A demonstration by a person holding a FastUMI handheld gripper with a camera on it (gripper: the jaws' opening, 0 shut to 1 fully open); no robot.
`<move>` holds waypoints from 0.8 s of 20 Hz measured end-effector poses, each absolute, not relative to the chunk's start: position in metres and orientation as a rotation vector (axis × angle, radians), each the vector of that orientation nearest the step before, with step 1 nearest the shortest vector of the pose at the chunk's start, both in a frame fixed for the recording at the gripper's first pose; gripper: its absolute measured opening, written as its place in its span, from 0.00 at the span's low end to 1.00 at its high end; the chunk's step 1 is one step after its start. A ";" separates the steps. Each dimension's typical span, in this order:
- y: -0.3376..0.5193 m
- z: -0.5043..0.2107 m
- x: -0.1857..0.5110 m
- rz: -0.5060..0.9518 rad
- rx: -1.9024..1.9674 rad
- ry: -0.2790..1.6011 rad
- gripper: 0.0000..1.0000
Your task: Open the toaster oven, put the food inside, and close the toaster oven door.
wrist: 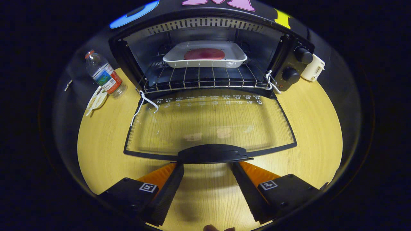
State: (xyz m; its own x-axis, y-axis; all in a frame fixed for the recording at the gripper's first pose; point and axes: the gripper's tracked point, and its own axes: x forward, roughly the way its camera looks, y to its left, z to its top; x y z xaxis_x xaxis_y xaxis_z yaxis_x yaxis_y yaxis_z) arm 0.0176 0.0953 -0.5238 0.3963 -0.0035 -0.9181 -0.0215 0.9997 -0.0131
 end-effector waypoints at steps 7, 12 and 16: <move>0.098 -0.472 0.020 0.044 0.052 1.022 0.99; 0.094 -0.425 0.039 0.062 0.099 0.905 1.00; 0.086 -0.382 0.061 0.063 0.119 0.787 0.99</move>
State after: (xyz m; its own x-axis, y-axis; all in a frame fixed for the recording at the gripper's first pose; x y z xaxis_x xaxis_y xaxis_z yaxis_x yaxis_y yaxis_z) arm 0.0613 0.0865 -0.3824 0.7048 0.1009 -0.7022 -0.0122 0.9914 0.1301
